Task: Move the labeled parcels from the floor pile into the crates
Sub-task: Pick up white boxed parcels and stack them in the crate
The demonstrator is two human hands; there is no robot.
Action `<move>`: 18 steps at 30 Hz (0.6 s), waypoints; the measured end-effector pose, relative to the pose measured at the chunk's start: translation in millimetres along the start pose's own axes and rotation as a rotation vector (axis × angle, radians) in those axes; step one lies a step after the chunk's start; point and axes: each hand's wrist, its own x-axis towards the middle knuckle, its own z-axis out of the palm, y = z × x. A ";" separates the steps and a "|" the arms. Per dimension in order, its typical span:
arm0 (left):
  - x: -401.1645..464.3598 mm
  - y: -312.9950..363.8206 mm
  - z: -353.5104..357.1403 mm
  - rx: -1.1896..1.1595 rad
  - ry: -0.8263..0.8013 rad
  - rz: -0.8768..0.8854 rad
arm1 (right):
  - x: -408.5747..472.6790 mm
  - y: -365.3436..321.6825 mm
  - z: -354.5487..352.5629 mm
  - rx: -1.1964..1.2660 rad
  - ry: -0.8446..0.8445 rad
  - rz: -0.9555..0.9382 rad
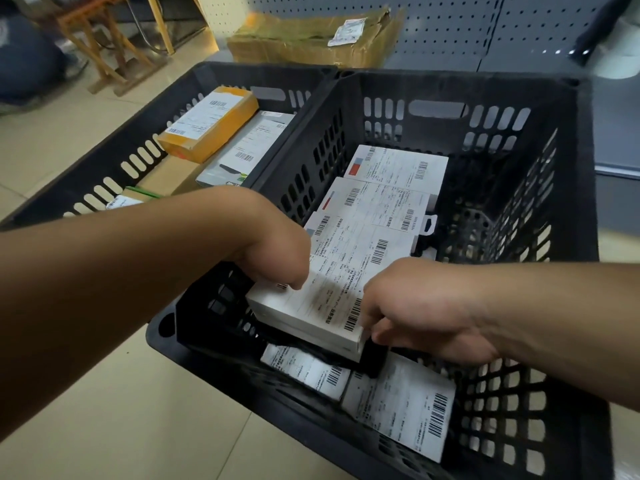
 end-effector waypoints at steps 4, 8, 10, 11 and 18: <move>-6.3 6.2 -16.4 -0.107 0.096 -0.011 | -5.4 -8.8 -14.0 0.147 -0.075 0.024; -15.6 16.5 -41.9 -0.357 0.010 -0.026 | -17.1 -18.6 -46.9 0.231 -0.058 -0.051; -18.5 24.3 -52.0 -0.458 0.031 0.015 | -28.4 -21.1 -67.6 0.263 -0.033 -0.115; -18.2 28.7 -56.9 -0.502 0.049 0.040 | -34.9 -21.5 -79.1 0.275 -0.024 -0.143; -27.5 74.0 -96.4 -0.785 0.221 0.181 | -90.6 -8.8 -167.6 0.319 0.062 -0.245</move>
